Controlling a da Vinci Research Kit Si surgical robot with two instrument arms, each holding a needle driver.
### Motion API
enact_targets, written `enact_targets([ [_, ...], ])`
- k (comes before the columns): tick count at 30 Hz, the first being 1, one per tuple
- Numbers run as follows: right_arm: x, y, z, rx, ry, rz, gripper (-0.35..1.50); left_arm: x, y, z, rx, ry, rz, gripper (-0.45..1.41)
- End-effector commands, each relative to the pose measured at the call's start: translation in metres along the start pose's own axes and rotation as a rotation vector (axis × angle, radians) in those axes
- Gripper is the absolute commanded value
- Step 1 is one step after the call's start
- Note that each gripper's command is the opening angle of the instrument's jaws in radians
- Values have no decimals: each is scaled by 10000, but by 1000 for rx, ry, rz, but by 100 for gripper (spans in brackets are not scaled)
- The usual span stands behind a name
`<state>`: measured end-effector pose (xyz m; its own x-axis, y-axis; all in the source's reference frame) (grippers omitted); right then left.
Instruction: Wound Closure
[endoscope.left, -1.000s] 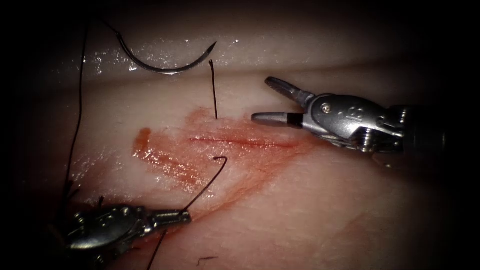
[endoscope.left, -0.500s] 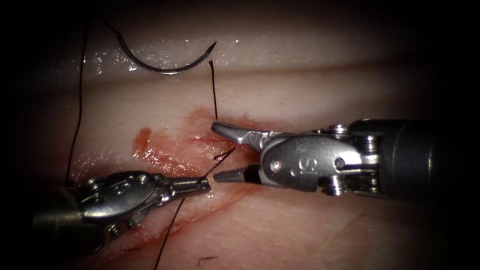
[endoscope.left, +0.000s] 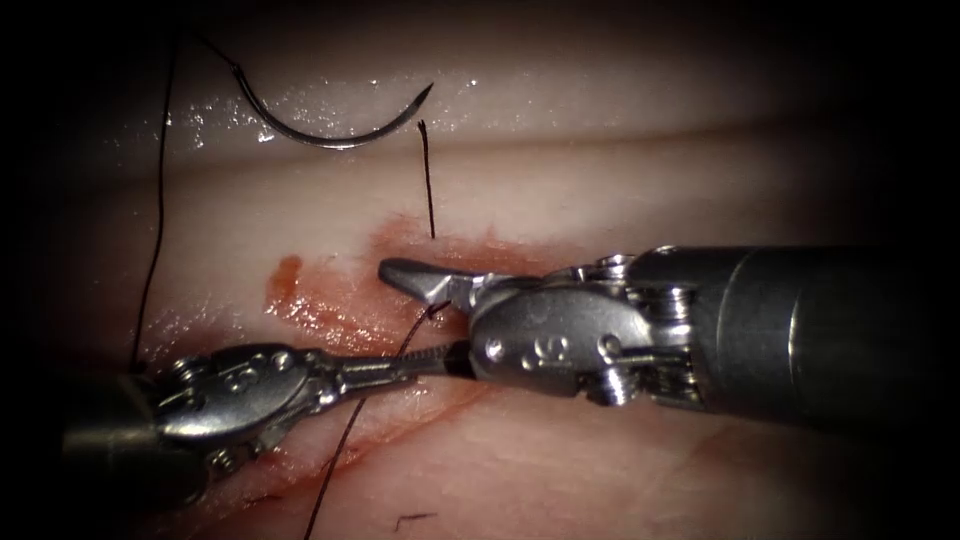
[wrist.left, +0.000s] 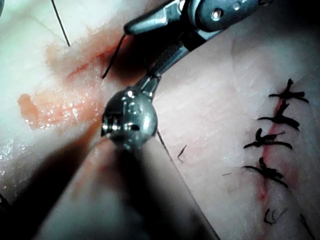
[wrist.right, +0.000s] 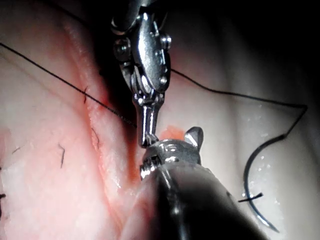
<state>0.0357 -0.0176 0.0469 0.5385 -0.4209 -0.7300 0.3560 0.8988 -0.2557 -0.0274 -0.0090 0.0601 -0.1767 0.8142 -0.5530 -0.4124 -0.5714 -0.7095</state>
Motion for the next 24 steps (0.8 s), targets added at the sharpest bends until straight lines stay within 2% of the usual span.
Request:
enact_targets([
  [1,0,3,7,10,0,-2,101,-4,-1,7,-3,0,7,-45],
  [8,-13,4,1,34,-3,-5,99,-6,-2,3,-5,0,15,-45],
  [17,-15,0,12,46,-19,-17,93,-6,-1,4,-3,0,21,-45],
  [18,-17,-2,16,70,-25,-27,72,-6,0,4,-3,0,21,-45],
  [20,-19,-4,21,90,-34,-36,49,-6,0,4,-2,0,26,-45],
  [22,-21,-5,25,99,-39,-50,34,-6,0,4,-2,0,26,-45],
  [23,-21,-5,25,99,-39,-50,34,-6,0,4,-2,0,26,-45],
  [24,-23,-8,29,119,-47,-73,-35,-6,0,4,-2,0,26,-45],
])
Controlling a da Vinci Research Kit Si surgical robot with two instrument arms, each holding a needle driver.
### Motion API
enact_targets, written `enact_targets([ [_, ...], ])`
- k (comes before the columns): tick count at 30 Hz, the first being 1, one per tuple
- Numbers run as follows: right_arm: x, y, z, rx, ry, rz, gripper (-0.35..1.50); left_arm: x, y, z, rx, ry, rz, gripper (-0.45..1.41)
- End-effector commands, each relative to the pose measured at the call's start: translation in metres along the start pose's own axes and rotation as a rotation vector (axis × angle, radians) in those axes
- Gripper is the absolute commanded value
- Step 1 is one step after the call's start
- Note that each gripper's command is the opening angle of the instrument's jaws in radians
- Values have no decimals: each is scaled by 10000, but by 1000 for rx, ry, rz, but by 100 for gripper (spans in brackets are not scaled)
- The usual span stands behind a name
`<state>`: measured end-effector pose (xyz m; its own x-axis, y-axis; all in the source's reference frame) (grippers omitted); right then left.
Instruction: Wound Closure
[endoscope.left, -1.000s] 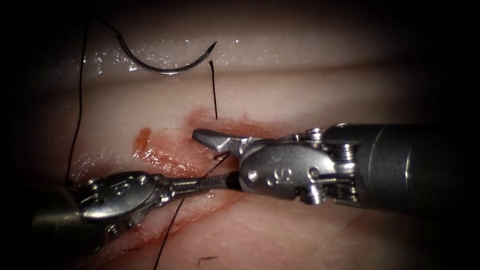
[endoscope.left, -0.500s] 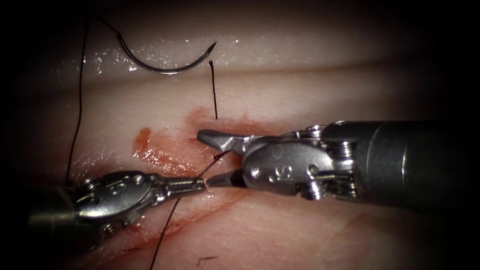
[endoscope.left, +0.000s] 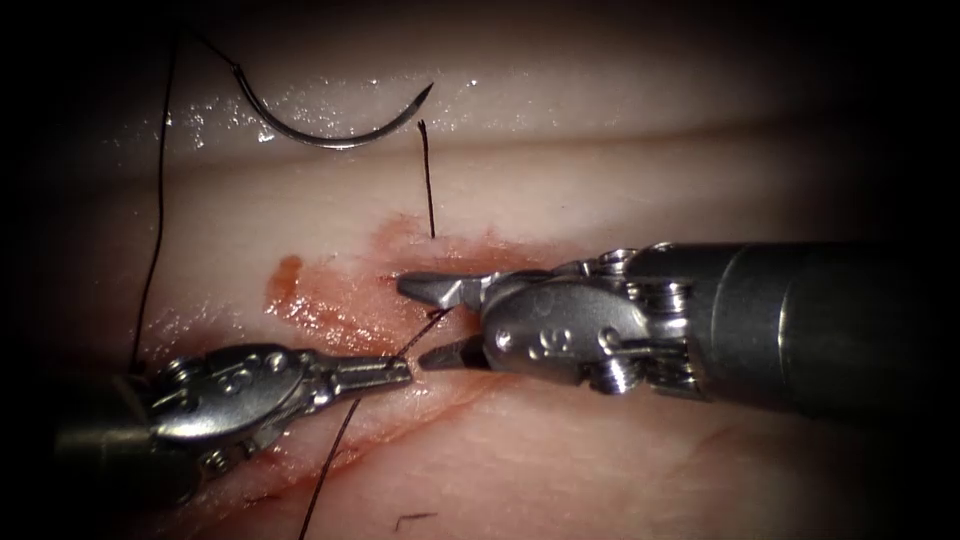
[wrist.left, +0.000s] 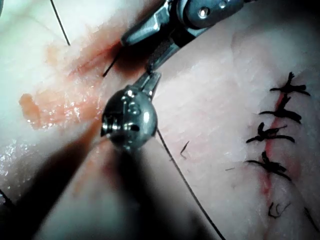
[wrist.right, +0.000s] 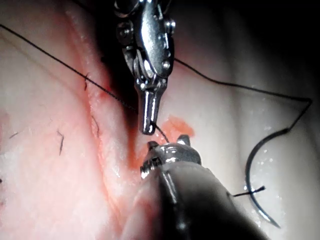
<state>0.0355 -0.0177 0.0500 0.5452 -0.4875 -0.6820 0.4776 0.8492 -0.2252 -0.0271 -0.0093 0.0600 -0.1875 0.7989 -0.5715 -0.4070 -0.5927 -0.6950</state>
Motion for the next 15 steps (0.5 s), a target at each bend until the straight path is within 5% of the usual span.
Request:
enact_targets([
  [1,1,3,10,2,1,-6,-35,-4,-1,8,-1,0,0,-45],
  [9,2,5,3,-5,-2,-56,-35,-4,-2,6,36,2,-2,-45],
  [10,0,6,2,-15,0,-53,-35,-5,-2,6,57,4,-4,-18],
  [11,0,6,2,-15,0,-53,-35,-5,-2,6,57,4,-4,-18],
  [13,-8,12,-4,-66,7,-42,-35,-6,-1,6,99,5,20,31],
  [15,-12,13,-5,-82,9,-27,-35,-8,0,6,104,-9,22,42],
])
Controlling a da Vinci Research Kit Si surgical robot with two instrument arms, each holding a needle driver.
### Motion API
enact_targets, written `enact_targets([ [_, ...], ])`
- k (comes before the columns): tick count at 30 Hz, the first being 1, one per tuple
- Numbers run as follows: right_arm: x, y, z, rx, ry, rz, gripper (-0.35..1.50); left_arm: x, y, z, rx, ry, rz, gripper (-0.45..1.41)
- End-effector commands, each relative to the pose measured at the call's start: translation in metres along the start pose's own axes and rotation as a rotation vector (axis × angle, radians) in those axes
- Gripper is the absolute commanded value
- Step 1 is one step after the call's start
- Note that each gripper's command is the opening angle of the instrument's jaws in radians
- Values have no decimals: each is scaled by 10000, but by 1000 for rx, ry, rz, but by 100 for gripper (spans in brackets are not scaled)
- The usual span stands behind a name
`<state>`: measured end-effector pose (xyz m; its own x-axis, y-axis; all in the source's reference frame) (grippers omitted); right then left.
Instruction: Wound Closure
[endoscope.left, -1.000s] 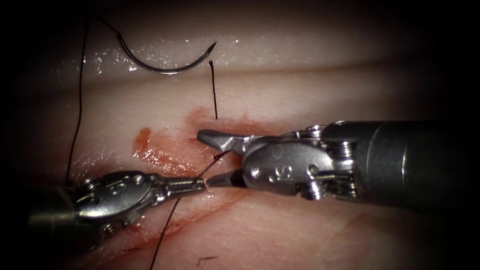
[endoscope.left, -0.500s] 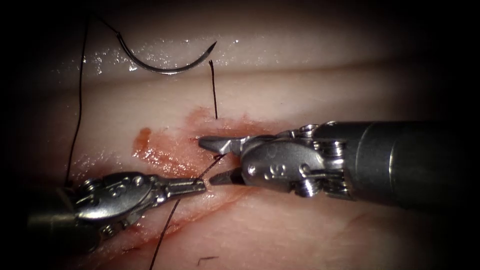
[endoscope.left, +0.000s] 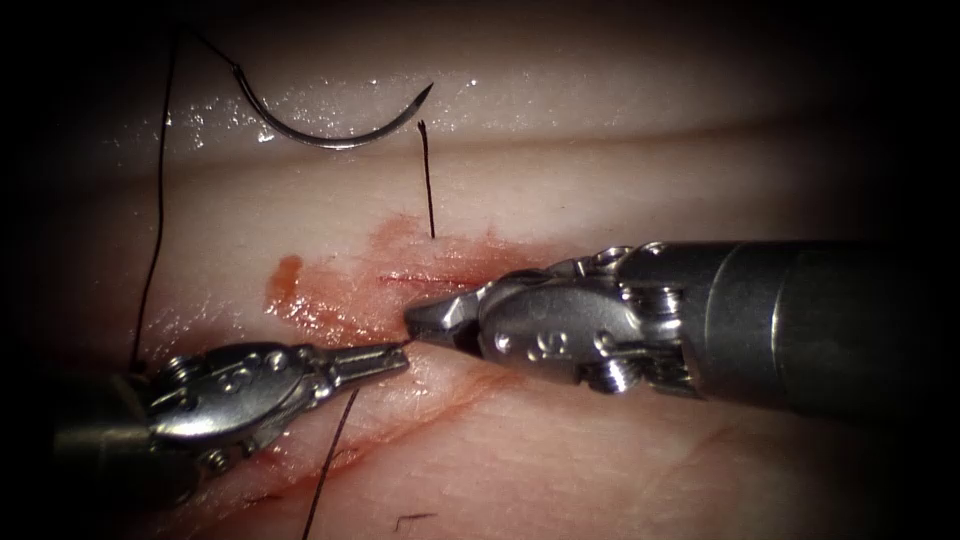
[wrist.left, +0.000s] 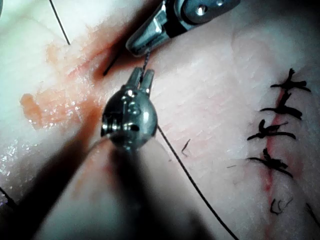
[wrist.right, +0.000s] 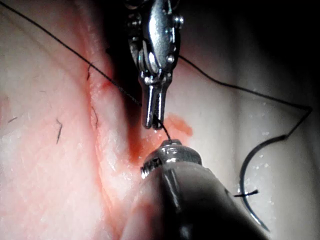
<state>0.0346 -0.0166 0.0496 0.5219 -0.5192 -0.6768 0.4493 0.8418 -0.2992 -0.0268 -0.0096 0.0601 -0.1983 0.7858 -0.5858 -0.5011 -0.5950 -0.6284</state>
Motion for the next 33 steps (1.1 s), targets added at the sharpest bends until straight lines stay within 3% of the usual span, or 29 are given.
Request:
enact_targets([
  [1,-14,9,2,-48,5,41,-35,-11,3,9,-25,-60,11,69],
  [2,-14,9,2,-48,5,41,-35,-11,3,9,-25,-60,11,69],
  [4,-28,11,-2,-80,8,75,-35,-25,8,12,-7,-170,34,98],
  [11,-46,11,-1,-93,5,109,-35,-62,21,9,28,-277,72,121],
  [14,-48,11,0,-93,3,110,-35,-67,24,7,21,-277,69,121],
  [16,-51,13,2,-94,0,112,-35,-73,34,5,-56,-284,-2,121],
  [20,-59,17,4,-97,-7,116,-35,-77,47,4,-122,-251,-37,121],
  [29,-82,24,5,-112,-16,133,-35,-82,57,3,-155,-256,-68,118],
  [33,-87,24,7,-117,-18,143,-35,-95,59,12,-209,-249,-111,113],
])
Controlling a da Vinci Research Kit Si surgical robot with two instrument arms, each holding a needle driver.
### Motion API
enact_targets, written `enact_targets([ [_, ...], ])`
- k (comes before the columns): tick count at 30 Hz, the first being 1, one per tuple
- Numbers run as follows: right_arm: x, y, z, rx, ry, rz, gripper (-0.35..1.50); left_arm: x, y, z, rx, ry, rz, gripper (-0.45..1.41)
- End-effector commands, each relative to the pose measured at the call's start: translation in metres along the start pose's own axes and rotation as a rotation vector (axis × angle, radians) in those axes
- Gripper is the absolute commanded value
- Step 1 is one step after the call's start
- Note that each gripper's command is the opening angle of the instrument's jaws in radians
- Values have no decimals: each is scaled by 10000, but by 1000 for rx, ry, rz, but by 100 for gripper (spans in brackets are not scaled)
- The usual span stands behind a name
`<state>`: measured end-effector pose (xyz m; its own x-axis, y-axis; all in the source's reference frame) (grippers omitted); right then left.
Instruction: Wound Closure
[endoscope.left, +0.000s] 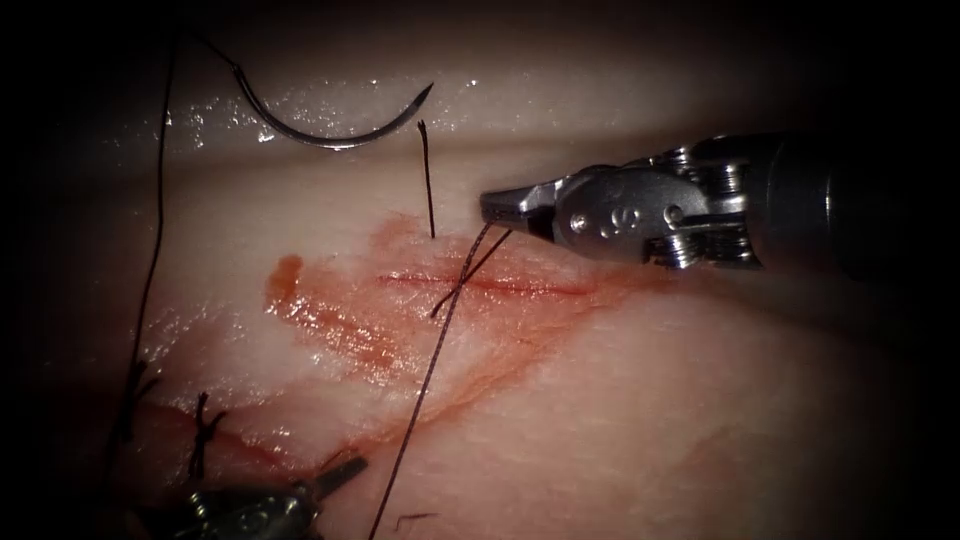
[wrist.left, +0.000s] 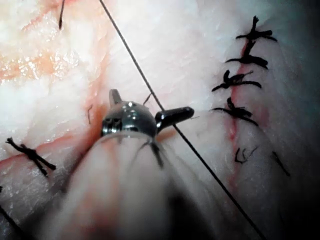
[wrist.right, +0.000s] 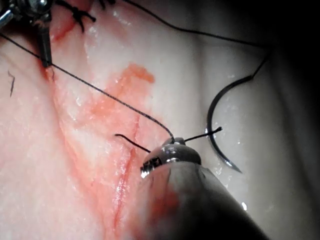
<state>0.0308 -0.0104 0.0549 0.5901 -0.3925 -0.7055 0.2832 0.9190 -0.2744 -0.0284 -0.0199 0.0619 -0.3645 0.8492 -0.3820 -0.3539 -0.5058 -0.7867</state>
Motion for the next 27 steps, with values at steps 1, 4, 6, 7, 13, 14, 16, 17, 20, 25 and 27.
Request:
enact_targets([
  [1,1,4,9,-2,2,-2,-35,-4,-1,8,-2,0,-1,113],
  [4,-1,4,10,-3,-2,3,-35,-5,1,10,-61,30,-23,101],
  [6,-1,4,10,-3,-2,3,-35,-5,2,9,-71,32,-25,98],
  [7,-2,5,10,-3,-3,3,-35,-4,3,8,-81,28,-21,94],
  [13,-5,6,11,-4,-5,10,-35,-2,1,2,-92,29,-36,46],
  [14,-5,6,11,-4,-5,10,-35,-2,1,1,-98,36,-42,24],
  [16,-5,6,11,-4,-5,9,-35,0,0,-2,-102,56,-43,-6],
  [17,-5,5,11,-4,-5,9,-35,5,-2,-9,-84,99,-49,-45],
  [20,-5,4,10,-4,-4,14,-35,13,-7,-24,-52,158,-56,-45],
  [25,-4,-1,11,-6,0,27,-35,30,-21,-57,32,217,-43,-45],
  [27,-1,-5,11,-7,5,41,-35,37,-27,-68,65,225,-31,-45],
])
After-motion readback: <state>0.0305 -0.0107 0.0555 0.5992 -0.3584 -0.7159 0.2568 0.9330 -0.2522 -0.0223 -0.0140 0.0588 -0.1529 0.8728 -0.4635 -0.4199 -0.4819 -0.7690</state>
